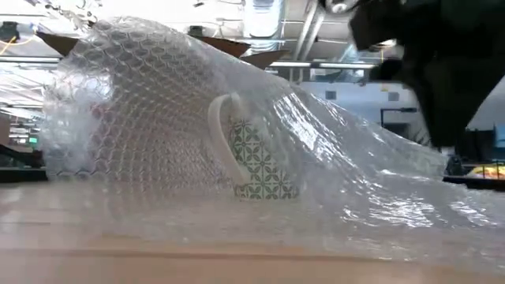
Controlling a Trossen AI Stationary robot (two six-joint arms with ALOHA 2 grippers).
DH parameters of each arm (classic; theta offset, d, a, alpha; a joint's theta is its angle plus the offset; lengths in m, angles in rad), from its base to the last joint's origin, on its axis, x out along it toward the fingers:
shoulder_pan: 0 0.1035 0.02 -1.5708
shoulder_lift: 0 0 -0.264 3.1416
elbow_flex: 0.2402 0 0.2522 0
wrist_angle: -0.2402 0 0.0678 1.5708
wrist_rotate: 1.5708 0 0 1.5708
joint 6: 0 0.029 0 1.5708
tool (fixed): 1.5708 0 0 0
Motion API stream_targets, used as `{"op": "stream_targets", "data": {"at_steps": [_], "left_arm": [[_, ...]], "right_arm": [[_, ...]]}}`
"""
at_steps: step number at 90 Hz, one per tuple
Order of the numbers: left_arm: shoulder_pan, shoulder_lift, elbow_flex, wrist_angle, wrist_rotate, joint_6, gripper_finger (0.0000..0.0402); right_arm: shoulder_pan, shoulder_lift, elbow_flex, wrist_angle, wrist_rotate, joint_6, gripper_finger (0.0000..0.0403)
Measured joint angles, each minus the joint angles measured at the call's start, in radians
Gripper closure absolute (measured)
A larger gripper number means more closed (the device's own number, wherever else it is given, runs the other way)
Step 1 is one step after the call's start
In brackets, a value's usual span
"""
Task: Wrap mug
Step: Wrap the green patterned mug with the bubble wrap
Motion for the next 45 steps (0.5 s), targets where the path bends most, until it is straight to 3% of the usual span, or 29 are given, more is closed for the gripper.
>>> {"op": "stream_targets", "data": {"at_steps": [12,25,45], "left_arm": [[0.000,0.000,0.000,0.000,-0.007,0.000,0.0311],[0.000,0.000,0.000,0.000,-0.008,0.003,0.0311],[0.000,0.000,0.000,0.000,-0.010,0.003,0.0311]], "right_arm": [[0.018,-0.043,0.004,-0.011,0.085,0.026,0.0371],[-0.007,-0.080,0.004,0.003,0.230,0.066,0.0307],[-0.119,-0.033,0.005,0.138,0.239,0.015,0.0180]]}}
